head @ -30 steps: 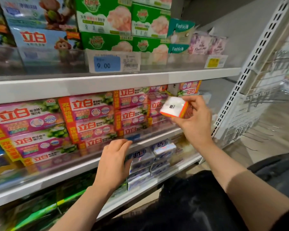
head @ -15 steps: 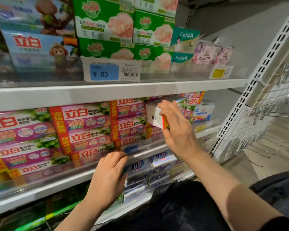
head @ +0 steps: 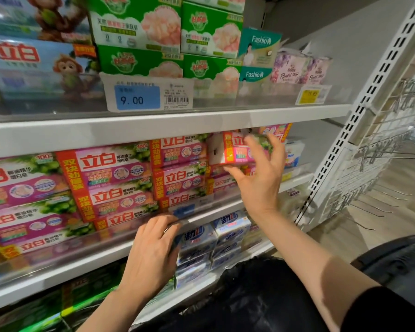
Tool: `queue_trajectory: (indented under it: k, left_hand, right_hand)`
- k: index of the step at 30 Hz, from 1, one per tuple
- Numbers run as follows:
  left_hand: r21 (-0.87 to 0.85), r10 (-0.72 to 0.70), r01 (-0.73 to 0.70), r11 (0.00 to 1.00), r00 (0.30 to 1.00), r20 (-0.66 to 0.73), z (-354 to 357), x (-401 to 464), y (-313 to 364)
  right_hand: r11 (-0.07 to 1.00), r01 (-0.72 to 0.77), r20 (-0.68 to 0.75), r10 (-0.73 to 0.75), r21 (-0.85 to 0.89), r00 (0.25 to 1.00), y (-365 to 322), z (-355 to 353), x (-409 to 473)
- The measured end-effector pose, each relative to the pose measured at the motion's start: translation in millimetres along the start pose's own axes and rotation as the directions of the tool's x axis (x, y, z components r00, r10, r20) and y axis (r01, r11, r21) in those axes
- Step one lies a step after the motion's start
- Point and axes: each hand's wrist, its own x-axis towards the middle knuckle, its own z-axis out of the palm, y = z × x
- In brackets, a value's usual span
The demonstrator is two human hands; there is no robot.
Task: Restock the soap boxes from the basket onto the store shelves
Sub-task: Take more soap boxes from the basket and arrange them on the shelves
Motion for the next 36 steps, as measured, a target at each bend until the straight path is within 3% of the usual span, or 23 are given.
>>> queue_trajectory:
  k: [3,10,15,20,25,36]
  left_hand:
    - [0.002,0.004,-0.004,1.000,1.000,-0.011,0,0,0]
    - [-0.002,0.018,-0.018,1.000,1.000,-0.017,2,0,0]
    - [-0.010,0.016,-0.016,1.000,1.000,-0.020,3,0,0]
    - [0.001,0.000,0.000,1.000,1.000,0.000,3,-2,0]
    - [0.018,-0.010,0.010,1.000,1.000,0.009,4,-2,0]
    - [0.026,-0.029,0.029,0.999,1.000,0.005,8,-2,2]
  right_hand:
    - [0.956,-0.281,0.016,0.281,0.081,0.960,3,2,-5]
    - [0.902,-0.326,0.021,0.334,0.283,0.942,7,1,11]
    - [0.865,-0.402,0.038,0.411,0.301,0.911,-4,7,22]
    - [0.642,-0.540,0.073,0.605,0.544,0.793,-5,13,30]
    - [0.767,-0.561,0.044,0.578,0.310,0.815,4,25,32]
    - [0.831,-0.522,0.086,0.516,0.194,0.852,2,28,22]
